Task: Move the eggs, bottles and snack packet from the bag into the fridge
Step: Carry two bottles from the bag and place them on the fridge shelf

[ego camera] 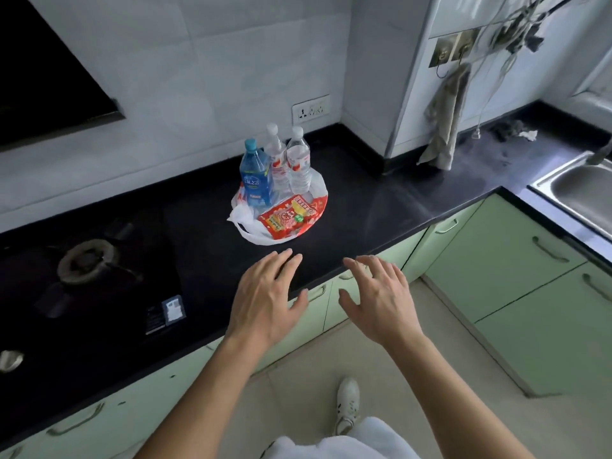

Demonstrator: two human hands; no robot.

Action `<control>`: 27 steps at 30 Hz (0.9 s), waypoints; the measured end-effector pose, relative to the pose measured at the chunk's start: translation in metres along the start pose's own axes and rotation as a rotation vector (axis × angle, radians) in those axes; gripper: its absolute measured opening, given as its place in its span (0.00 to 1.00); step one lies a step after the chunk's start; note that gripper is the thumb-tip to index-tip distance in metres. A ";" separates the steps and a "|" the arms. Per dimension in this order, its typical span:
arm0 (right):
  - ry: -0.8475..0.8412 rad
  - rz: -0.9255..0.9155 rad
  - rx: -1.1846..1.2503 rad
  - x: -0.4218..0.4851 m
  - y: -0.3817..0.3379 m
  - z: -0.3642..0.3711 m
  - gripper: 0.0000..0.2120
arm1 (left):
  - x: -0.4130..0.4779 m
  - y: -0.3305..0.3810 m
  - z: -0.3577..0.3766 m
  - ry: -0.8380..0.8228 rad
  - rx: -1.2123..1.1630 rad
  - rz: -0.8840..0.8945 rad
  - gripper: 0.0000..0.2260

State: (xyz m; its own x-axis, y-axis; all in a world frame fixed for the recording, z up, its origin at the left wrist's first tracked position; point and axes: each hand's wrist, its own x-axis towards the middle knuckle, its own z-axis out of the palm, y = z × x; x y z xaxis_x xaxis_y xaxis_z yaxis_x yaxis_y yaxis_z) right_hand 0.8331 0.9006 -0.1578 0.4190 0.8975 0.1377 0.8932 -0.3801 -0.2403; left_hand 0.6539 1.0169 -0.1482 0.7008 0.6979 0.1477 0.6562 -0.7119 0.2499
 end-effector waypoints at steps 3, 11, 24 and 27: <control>0.018 -0.064 0.004 0.050 0.028 -0.007 0.26 | 0.047 0.011 0.005 0.009 -0.001 -0.034 0.28; -0.015 -0.141 0.067 0.133 0.073 0.004 0.26 | 0.111 0.020 0.026 0.002 0.008 -0.155 0.28; -0.160 -0.214 0.138 0.210 0.036 0.045 0.26 | 0.138 -0.044 0.032 -0.018 0.026 -0.319 0.25; -0.168 -0.227 0.122 0.221 0.029 0.047 0.26 | 0.146 -0.057 0.031 -0.007 0.005 -0.341 0.26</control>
State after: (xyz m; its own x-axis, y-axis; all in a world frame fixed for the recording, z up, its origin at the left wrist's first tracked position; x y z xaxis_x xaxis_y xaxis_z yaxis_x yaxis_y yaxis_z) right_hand 0.9437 1.0983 -0.1794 0.1693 0.9846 0.0429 0.9302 -0.1453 -0.3370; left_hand 0.7275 1.1567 -0.1707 0.4426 0.8953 0.0504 0.8546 -0.4382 0.2788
